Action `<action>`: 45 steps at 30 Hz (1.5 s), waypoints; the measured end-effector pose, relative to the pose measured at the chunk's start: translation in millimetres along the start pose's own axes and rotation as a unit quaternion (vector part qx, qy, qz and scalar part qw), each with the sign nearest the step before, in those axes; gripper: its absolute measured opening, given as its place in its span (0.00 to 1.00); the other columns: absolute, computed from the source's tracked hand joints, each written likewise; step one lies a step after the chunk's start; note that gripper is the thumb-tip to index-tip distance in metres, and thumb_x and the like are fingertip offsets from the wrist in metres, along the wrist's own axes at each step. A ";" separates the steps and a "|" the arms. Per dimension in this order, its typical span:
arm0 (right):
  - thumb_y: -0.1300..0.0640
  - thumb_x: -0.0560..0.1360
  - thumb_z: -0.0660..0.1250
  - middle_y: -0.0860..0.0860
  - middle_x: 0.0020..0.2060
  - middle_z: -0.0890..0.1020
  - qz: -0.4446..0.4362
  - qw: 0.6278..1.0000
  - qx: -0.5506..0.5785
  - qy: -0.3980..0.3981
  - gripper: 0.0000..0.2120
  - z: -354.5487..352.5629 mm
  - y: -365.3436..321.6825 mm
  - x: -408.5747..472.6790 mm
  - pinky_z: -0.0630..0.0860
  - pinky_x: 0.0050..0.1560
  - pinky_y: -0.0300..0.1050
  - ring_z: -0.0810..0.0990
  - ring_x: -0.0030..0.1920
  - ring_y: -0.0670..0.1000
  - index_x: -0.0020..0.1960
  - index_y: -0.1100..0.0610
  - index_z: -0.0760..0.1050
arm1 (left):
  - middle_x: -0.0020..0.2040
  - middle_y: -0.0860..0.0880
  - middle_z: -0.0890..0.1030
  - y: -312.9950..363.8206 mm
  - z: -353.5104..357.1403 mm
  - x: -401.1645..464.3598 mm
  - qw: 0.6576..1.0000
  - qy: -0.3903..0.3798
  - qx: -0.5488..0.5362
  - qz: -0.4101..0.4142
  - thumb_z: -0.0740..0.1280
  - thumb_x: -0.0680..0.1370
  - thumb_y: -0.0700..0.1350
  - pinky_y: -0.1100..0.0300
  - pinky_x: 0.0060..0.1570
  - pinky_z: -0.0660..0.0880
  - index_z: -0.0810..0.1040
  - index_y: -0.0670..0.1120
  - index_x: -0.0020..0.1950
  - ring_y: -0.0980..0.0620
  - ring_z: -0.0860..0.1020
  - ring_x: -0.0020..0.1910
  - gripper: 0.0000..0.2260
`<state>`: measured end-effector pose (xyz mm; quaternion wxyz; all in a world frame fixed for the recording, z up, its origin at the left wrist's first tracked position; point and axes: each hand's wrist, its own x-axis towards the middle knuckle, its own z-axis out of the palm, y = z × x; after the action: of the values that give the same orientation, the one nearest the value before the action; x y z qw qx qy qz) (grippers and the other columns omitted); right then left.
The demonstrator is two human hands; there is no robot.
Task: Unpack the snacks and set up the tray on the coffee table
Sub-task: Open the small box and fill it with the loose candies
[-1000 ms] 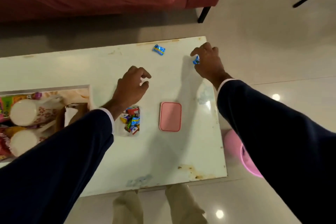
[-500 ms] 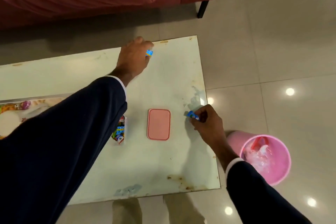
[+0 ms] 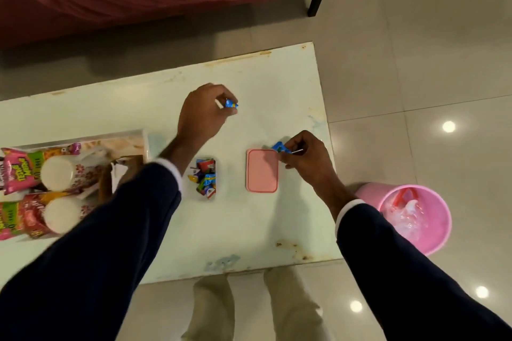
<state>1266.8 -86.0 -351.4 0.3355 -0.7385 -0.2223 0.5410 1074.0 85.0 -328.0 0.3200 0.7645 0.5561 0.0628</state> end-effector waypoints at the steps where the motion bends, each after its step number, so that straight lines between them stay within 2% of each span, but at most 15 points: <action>1: 0.65 0.69 0.79 0.50 0.39 0.81 -0.001 1.000 0.004 -0.010 0.13 12.2 -4.3 -6.1 0.82 0.35 0.42 0.84 0.36 0.49 0.46 0.62 0.75 | 0.43 0.55 0.84 -4.1 -9.7 -22.6 0.998 0.017 -0.053 -0.027 0.79 0.71 0.44 0.62 0.47 0.77 0.85 0.52 0.47 0.59 0.81 0.40 0.07; 3: 0.65 0.69 0.79 0.51 0.40 0.82 -0.010 1.000 -0.003 -0.024 0.12 44.6 -11.0 -20.3 0.82 0.36 0.46 0.86 0.37 0.51 0.42 0.58 0.75 | 0.39 0.58 0.84 -19.0 -23.3 -69.8 0.988 0.039 -0.116 -0.098 0.79 0.70 0.42 0.71 0.42 0.74 0.84 0.52 0.45 0.65 0.81 0.37 0.08; 7: 0.67 0.70 0.76 0.52 0.38 0.81 -0.027 0.999 -0.031 -0.030 0.11 114.7 -12.6 -48.7 0.83 0.40 0.49 0.86 0.41 0.55 0.41 0.57 0.75 | 0.37 0.57 0.82 -54.9 -23.1 -147.5 0.970 0.018 -0.135 -0.200 0.81 0.70 0.42 0.71 0.35 0.70 0.79 0.50 0.42 0.63 0.79 0.34 0.12; 11: 0.66 0.72 0.74 0.52 0.41 0.82 -0.039 0.997 -0.067 0.010 0.08 155.6 -3.5 -73.3 0.74 0.33 0.33 0.83 0.42 0.53 0.46 0.61 0.76 | 0.37 0.57 0.82 -78.5 -8.2 -179.3 0.965 0.009 -0.160 -0.207 0.82 0.69 0.41 0.70 0.36 0.74 0.80 0.48 0.42 0.63 0.80 0.35 0.12; 13: 0.67 0.72 0.72 0.54 0.42 0.83 -0.028 0.998 -0.054 0.031 0.07 165.5 -3.7 -78.2 0.75 0.32 0.35 0.84 0.43 0.56 0.46 0.61 0.75 | 0.39 0.55 0.82 -84.3 -2.6 -182.6 0.965 0.005 -0.178 -0.194 0.80 0.71 0.38 0.66 0.41 0.78 0.79 0.45 0.45 0.58 0.82 0.40 0.11; 17: 0.66 0.74 0.71 0.49 0.40 0.81 -0.025 0.998 -0.031 0.052 0.07 171.8 -11.0 -78.3 0.79 0.35 0.37 0.84 0.43 0.53 0.47 0.58 0.75 | 0.43 0.52 0.83 -88.6 2.5 -177.6 0.977 0.002 -0.160 -0.139 0.79 0.73 0.39 0.77 0.39 0.73 0.79 0.47 0.48 0.58 0.81 0.41 0.10; 19: 0.64 0.75 0.72 0.46 0.41 0.81 -0.043 0.997 -0.024 0.055 0.06 174.4 -15.1 -77.5 0.79 0.35 0.32 0.83 0.44 0.47 0.49 0.58 0.77 | 0.48 0.50 0.84 -90.9 1.1 -177.5 0.984 -0.006 -0.135 -0.114 0.78 0.74 0.40 0.72 0.43 0.76 0.80 0.45 0.51 0.56 0.81 0.43 0.10; 22: 0.60 0.74 0.75 0.48 0.44 0.83 -0.051 0.995 -0.048 0.064 0.08 171.2 -20.6 -69.5 0.80 0.39 0.31 0.83 0.44 0.45 0.49 0.55 0.78 | 0.55 0.48 0.81 -94.6 -3.7 -187.5 0.993 0.007 -0.082 -0.084 0.78 0.74 0.40 0.54 0.46 0.81 0.79 0.45 0.60 0.52 0.80 0.47 0.16; 26: 0.60 0.73 0.74 0.48 0.47 0.81 -0.045 0.983 -0.113 0.140 0.08 141.8 -13.6 -59.9 0.82 0.54 0.48 0.83 0.48 0.51 0.51 0.57 0.79 | 0.57 0.47 0.79 -99.2 -6.5 -193.2 0.994 0.027 -0.068 -0.086 0.76 0.75 0.38 0.45 0.48 0.82 0.76 0.45 0.64 0.50 0.80 0.50 0.19; 29: 0.58 0.71 0.73 0.55 0.59 0.75 -0.047 0.953 -0.240 0.177 0.19 124.0 3.6 -58.5 0.76 0.60 0.52 0.76 0.58 0.58 0.61 0.58 0.75 | 0.58 0.49 0.77 -102.1 -4.6 -190.6 0.989 0.008 -0.106 -0.107 0.74 0.77 0.37 0.47 0.51 0.82 0.75 0.46 0.65 0.52 0.78 0.50 0.19; 33: 0.38 0.66 0.78 0.57 0.67 0.67 0.025 0.906 -0.391 0.160 0.46 124.0 20.1 -52.7 0.71 0.61 0.54 0.69 0.62 0.63 0.72 0.58 0.62 | 0.58 0.54 0.73 -103.8 1.0 -189.9 0.982 -0.005 -0.145 -0.121 0.71 0.79 0.38 0.48 0.53 0.81 0.74 0.46 0.67 0.49 0.80 0.53 0.17; 36: 0.37 0.65 0.78 0.57 0.67 0.64 0.042 0.900 -0.403 0.158 0.48 129.6 27.3 -45.0 0.76 0.58 0.58 0.67 0.63 0.64 0.73 0.56 0.59 | 0.59 0.53 0.76 -105.7 -0.4 -193.0 0.982 0.019 -0.141 -0.124 0.71 0.79 0.39 0.48 0.55 0.80 0.75 0.46 0.67 0.48 0.80 0.55 0.16; 40: 0.46 0.65 0.80 0.57 0.65 0.64 0.055 0.915 -0.361 0.169 0.41 122.7 26.4 -36.9 0.73 0.55 0.53 0.69 0.62 0.66 0.70 0.54 0.62 | 0.60 0.48 0.79 -107.6 -10.3 -198.4 0.983 0.045 -0.126 -0.124 0.72 0.78 0.37 0.42 0.59 0.78 0.76 0.44 0.67 0.47 0.80 0.57 0.18; 42: 0.50 0.66 0.78 0.57 0.65 0.65 0.052 0.945 -0.286 0.153 0.37 116.7 17.2 -38.9 0.70 0.59 0.50 0.69 0.63 0.65 0.69 0.54 0.63 | 0.60 0.49 0.79 -105.4 -16.1 -200.4 0.983 0.048 -0.131 -0.120 0.72 0.78 0.37 0.43 0.59 0.78 0.76 0.45 0.67 0.49 0.79 0.57 0.18; 45: 0.54 0.69 0.77 0.56 0.65 0.69 0.005 0.998 -0.019 0.056 0.32 118.4 -11.1 -66.9 0.82 0.51 0.50 0.78 0.60 0.60 0.68 0.49 0.66 | 0.59 0.54 0.79 -99.4 -25.6 -199.8 0.971 0.025 -0.210 -0.113 0.73 0.78 0.41 0.62 0.49 0.80 0.75 0.51 0.68 0.58 0.80 0.50 0.19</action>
<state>1133.8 -94.6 -322.2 0.3310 -0.7750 -0.2097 0.4958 907.3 -64.7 -311.4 0.4647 0.6104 0.6210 0.1607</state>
